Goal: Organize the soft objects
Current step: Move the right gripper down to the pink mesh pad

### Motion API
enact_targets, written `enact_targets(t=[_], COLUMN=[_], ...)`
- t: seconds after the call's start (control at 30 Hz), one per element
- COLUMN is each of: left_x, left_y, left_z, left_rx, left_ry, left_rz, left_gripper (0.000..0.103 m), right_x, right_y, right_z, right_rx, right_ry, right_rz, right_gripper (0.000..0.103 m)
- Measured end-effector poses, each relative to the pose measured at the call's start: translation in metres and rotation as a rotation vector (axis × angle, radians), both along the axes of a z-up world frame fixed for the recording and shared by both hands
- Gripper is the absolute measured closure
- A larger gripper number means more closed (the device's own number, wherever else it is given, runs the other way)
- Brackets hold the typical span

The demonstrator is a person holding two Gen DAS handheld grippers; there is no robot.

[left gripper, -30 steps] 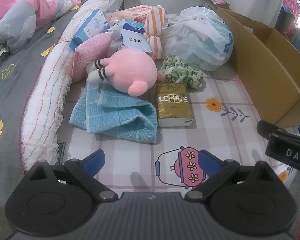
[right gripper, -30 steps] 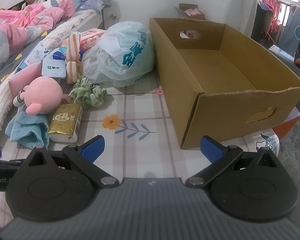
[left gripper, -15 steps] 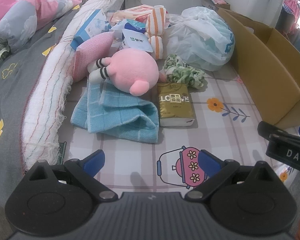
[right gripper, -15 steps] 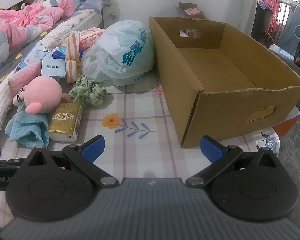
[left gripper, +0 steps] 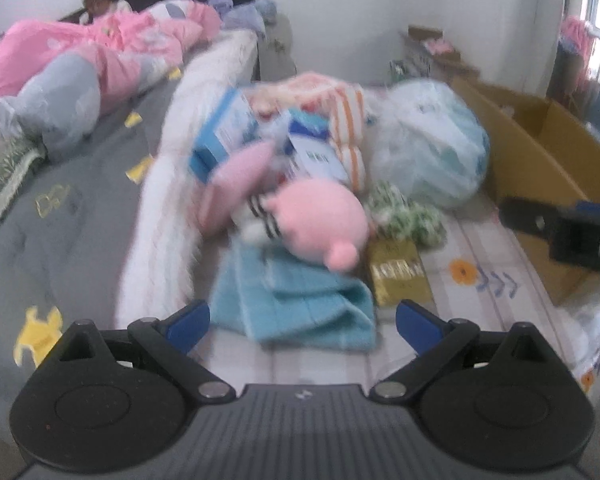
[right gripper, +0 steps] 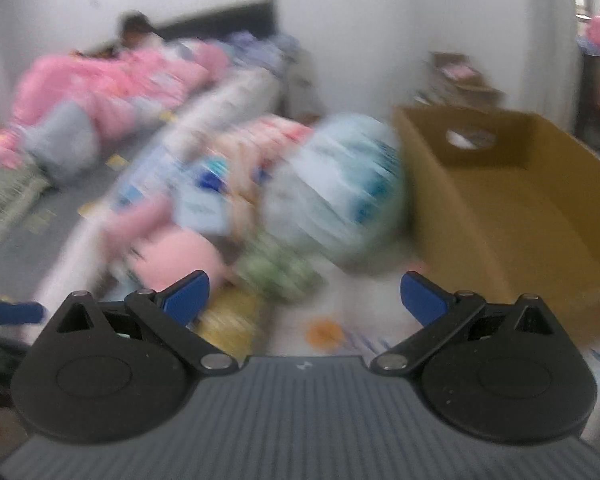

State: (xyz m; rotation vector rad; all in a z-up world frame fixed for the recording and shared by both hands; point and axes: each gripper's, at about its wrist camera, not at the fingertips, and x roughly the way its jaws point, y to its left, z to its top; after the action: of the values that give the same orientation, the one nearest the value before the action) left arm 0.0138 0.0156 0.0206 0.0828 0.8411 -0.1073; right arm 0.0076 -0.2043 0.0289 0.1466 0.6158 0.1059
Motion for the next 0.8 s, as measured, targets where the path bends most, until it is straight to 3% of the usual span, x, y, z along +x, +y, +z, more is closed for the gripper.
enact_targets(t=[0.23, 0.43, 0.63, 0.7, 0.8], left_x=[0.026, 0.067, 0.109, 0.120, 0.128], left_y=[0.036, 0.049, 0.049, 0.049, 0.050], left_z=[0.009, 0.007, -0.008, -0.015, -0.022], left_rx=[-0.042, -0.068, -0.069, -0.068, -0.068], left_ry=[-0.101, -0.128, -0.074, -0.054, -0.034], left_rz=[0.046, 0.030, 0.019, 0.017, 0.027], left_gripper=[0.004, 0.016, 0.038, 0.040, 0.054], right_x=[0.068, 0.135, 0.205, 0.222, 0.234], right_y=[0.027, 0.066, 0.109, 0.123, 0.133], right_z=[0.016, 0.011, -0.018, -0.031, -0.048], right_rx=[0.221, 0.341, 0.419, 0.428, 0.429], right_ry=[0.004, 0.089, 0.258, 0.310, 0.365], right_rz=[0.163, 0.282, 0.349, 0.360, 0.367], right_gripper=[0.001, 0.004, 0.031, 0.038, 0.054])
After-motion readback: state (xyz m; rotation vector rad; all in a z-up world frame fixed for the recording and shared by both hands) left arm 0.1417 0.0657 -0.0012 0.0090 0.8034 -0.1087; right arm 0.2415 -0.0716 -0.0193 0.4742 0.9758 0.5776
